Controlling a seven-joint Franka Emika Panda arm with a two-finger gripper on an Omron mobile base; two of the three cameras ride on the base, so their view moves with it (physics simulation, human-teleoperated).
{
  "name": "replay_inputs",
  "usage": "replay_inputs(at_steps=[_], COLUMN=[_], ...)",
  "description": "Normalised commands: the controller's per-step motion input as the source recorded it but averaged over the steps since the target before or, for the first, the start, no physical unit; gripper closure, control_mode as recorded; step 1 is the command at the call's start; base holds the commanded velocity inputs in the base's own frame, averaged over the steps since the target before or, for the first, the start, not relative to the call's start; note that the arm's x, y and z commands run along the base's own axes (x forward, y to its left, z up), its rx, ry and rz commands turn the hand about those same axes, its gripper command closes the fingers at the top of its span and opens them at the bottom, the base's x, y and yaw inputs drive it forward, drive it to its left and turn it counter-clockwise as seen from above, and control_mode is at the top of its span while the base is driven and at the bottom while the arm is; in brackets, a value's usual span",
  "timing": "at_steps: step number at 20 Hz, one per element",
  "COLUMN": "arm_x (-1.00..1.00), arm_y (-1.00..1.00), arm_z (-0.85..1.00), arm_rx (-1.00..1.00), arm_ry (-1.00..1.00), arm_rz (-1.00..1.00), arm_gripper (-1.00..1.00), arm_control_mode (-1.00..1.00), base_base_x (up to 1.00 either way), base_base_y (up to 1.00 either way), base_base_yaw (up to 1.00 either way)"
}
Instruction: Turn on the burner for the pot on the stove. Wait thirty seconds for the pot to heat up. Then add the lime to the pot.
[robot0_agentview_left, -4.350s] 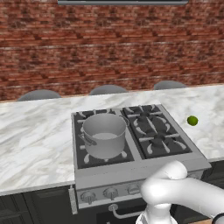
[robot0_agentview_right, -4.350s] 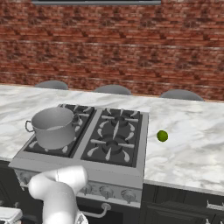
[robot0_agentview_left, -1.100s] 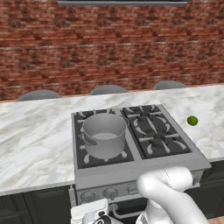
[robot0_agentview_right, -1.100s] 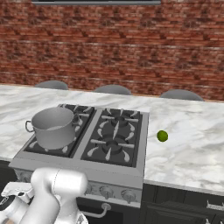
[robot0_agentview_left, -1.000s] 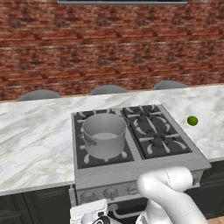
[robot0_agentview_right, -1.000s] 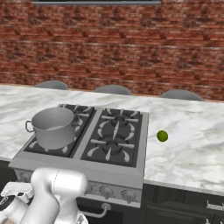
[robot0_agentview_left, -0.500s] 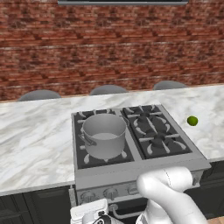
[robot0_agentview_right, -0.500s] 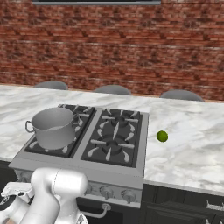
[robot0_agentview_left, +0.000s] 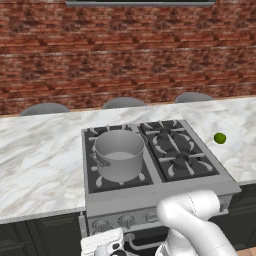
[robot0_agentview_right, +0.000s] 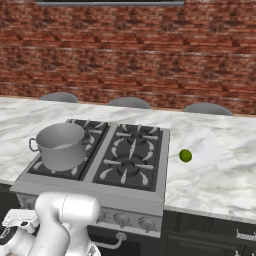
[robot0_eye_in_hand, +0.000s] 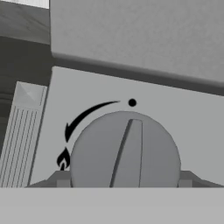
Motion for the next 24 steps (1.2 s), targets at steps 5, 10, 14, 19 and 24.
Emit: replay_inputs(at_steps=[5,10,14,19,24], arm_x=[0.02,0.03,0.02,0.16,0.12], arm_y=[0.0,0.0,0.0,0.09,0.16], arm_z=[0.04,0.26,0.28,0.17,0.06], arm_rx=[-0.1,-0.15,-0.34,-0.48,-0.57], arm_ry=[-0.02,0.03,0.0,0.0,-0.05], arm_rz=[0.04,0.1,0.07,0.11,0.17], arm_gripper=[1.0,1.0,1.0,1.0,1.0], arm_control_mode=[-1.0,-1.0,-1.0,-1.0,-1.0], base_base_x=[0.0,0.0,0.0,0.0,0.0], base_base_y=[0.0,0.0,0.0,0.0,0.0], base_base_yaw=[0.0,0.0,0.0,0.0,0.0])
